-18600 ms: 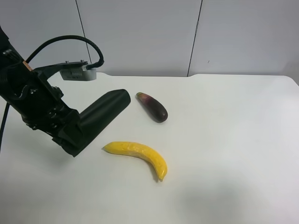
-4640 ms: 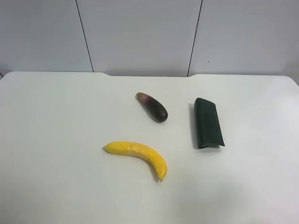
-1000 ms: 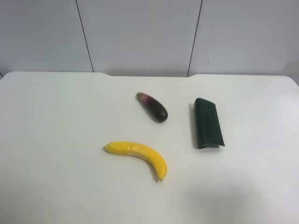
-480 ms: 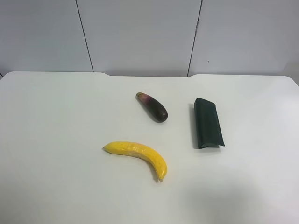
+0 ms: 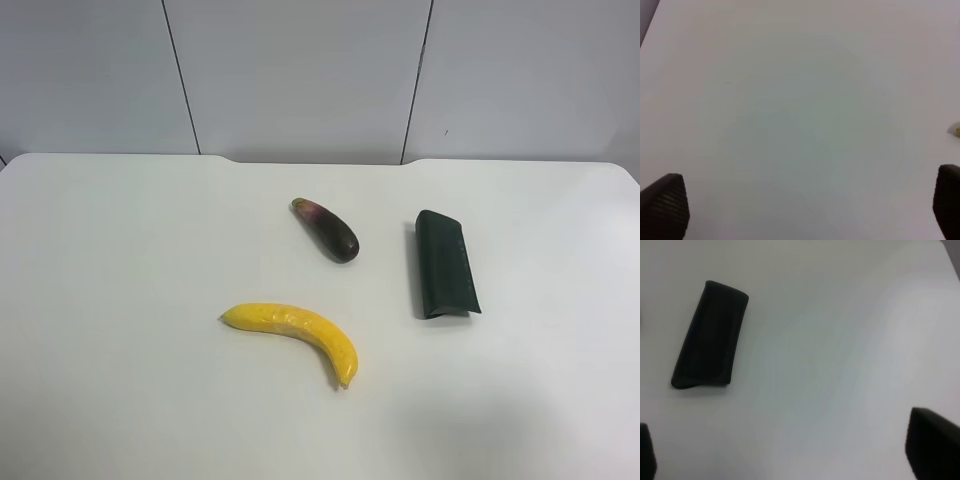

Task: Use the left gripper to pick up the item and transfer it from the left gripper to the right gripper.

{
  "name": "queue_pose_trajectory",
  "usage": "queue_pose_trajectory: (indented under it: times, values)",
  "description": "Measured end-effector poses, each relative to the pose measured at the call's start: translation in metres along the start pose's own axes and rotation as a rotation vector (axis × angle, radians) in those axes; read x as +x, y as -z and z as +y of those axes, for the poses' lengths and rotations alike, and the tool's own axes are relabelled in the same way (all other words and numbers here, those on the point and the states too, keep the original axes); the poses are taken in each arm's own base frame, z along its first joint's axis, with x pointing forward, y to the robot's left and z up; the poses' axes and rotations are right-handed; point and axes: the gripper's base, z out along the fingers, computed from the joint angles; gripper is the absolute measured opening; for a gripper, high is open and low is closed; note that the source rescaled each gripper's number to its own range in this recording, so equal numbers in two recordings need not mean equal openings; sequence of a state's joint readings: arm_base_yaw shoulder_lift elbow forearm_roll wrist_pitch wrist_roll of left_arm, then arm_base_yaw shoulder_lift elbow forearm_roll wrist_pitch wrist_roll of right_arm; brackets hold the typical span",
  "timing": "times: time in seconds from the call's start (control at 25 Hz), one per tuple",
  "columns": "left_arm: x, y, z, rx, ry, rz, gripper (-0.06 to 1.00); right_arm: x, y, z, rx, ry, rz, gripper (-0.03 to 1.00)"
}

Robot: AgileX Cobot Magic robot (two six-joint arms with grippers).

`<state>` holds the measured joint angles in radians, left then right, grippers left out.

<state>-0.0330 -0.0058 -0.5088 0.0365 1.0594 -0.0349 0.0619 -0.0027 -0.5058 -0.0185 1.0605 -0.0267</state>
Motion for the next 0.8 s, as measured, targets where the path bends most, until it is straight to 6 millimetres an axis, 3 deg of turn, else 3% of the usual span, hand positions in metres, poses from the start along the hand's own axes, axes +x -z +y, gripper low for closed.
queue_pose_trajectory:
  times: [0.8]
  values:
    - [0.0, 0.0, 0.0, 0.0, 0.0, 0.0, 1.0, 0.0, 0.0, 0.0, 0.0, 0.0, 0.0, 1.0]
